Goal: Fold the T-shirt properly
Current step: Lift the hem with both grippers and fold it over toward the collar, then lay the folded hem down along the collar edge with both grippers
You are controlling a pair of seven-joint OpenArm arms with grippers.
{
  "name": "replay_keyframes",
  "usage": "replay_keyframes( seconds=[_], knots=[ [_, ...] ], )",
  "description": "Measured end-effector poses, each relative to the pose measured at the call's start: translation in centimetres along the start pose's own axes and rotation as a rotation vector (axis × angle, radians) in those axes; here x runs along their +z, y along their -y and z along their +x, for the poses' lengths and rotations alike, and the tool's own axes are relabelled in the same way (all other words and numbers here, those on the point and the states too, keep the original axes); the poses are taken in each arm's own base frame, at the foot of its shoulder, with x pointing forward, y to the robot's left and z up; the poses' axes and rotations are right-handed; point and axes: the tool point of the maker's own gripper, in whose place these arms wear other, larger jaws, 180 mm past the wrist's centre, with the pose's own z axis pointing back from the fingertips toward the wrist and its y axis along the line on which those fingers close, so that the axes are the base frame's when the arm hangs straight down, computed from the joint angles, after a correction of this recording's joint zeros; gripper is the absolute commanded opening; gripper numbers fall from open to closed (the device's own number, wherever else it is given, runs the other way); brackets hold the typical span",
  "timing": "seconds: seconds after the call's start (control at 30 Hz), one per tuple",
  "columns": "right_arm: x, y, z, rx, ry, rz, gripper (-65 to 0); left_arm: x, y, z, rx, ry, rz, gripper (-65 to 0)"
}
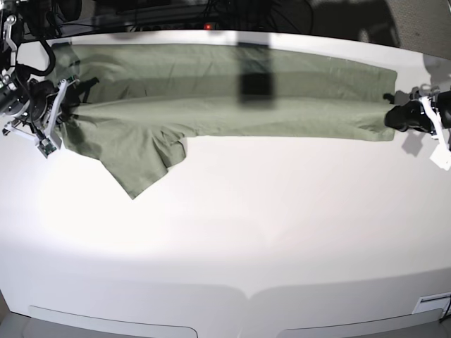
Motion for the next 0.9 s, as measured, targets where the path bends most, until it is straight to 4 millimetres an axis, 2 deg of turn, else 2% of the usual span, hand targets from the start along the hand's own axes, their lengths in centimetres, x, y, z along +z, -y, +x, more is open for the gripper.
replay_keyframes(
  seconds=[0.17, 0.2, 0.23, 0.3, 0.4, 0.47, 0.63, 0.7, 0.77, 0.83, 0.9],
  knots=[
    [0.0, -0.9, -0.8, -0.024, -0.044, 0.046, -65.0, 0.0, -0.4, -0.3, -0.003, -0.01, 0.022, -65.0],
    [0.0, -0.9, -0.9, -0.024, -0.052, 0.046, -65.0, 0.0, -0.7, -0.3, -0.006, -0.013, 0.04, -60.5],
    [0.0, -0.9, -1.2, -0.023, -0.069, 0.046, -60.4, 0.0, -0.9, -0.5, -0.008, -0.023, 0.051, -54.1],
    [0.1, -0.9, -1.6, -0.022, -0.09, 0.045, -46.3, 0.0, -1.3, -0.6, -0.013, -0.027, 0.072, -44.3],
    [0.1, -0.8, -1.8, -0.021, -0.097, 0.043, -31.5, 0.1, -1.5, -0.5, -0.015, -0.027, 0.081, -42.5],
    [0.1, -0.8, -1.8, -0.02, -0.098, 0.042, -27.7, 0.1, -1.5, -0.6, -0.014, -0.029, 0.081, -42.4],
    [0.1, -0.7, -1.6, -0.02, -0.093, 0.037, -27.7, 0.0, -1.5, 0.0, -0.015, 0.004, 0.083, -42.5],
    [0.1, -0.4, -0.4, -0.022, -0.046, 0.032, -27.8, 0.1, -1.5, 1.6, -0.017, 0.097, 0.083, -42.5],
    [0.3, -0.5, 2.2, -0.051, 0.073, 0.056, -27.8, 0.2, -0.9, 3.2, -0.011, 0.186, 0.054, -42.5],
    [0.8, -1.0, 5.2, -0.119, 0.208, 0.115, -27.8, -0.3, -0.3, 3.7, -0.001, 0.213, 0.027, -42.5],
    [1.0, -1.5, 6.7, -0.146, 0.257, 0.147, -27.8, -1.7, 0.8, 3.3, 0.032, 0.233, -0.013, -42.5]
  ],
)
